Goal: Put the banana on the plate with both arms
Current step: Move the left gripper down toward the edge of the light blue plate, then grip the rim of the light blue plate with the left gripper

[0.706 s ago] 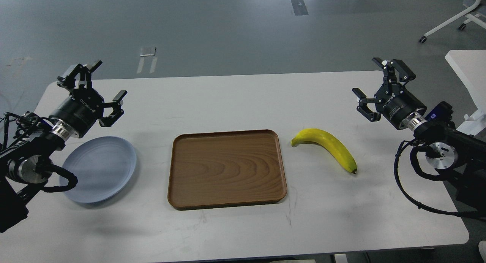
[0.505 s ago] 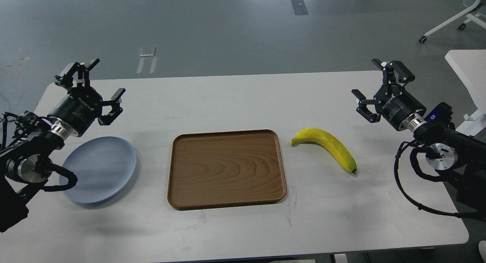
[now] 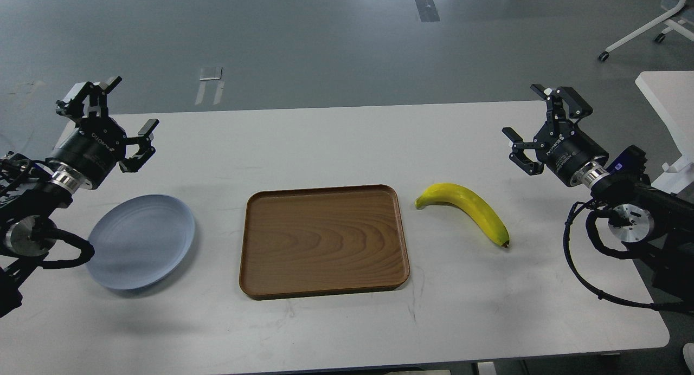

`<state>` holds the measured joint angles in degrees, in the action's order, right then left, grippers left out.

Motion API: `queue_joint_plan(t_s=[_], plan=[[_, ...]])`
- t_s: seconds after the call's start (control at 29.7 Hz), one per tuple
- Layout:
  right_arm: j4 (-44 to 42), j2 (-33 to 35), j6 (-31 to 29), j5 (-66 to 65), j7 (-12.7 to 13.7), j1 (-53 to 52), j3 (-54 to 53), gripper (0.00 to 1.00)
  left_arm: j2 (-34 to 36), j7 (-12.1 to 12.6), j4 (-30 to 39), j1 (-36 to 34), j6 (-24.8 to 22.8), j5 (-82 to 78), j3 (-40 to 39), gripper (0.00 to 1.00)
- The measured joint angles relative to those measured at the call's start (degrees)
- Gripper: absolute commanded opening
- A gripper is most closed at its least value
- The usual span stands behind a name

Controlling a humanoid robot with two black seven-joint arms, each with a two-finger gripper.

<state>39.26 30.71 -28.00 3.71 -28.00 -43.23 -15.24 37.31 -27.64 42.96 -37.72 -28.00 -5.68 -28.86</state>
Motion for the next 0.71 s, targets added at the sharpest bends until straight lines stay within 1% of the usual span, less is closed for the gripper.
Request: queue_joint_plan(t_s=[0.07,0.24,0.54,0.61,0.71], plan=[[0.0,0.0,0.0,-0.1,0.0,0.0,0.0,1.00,1.2,-0.3,0.4,-1.1,0.0,-4.9,0.1,0.98],[0.0,0.0,0.0,-0.3,0.0,-0.3,0.0,1.00,7.0,-0.4,4.2,-3.6,0.0,-28.1,0.2,0.99],[-0.2,0.0,0.0,-0.3,0.0,-0.8,0.0,1.00,17.8,-0.4,11.2,-4.1,0.0,-61.4,0.7,0.99],[-0.2,0.0,0.0,-0.3,0.0,-0.9,0.0,1.00,19.6,-0.4,11.8,-3.6,2.0,-69.9,1.2,0.99],[-0.2,0.0,0.0,-0.3,0.0,-1.0,0.0,1.00,21.0,-0.4,11.7,-3.1,6.9,-80.9,2.9,0.98]])
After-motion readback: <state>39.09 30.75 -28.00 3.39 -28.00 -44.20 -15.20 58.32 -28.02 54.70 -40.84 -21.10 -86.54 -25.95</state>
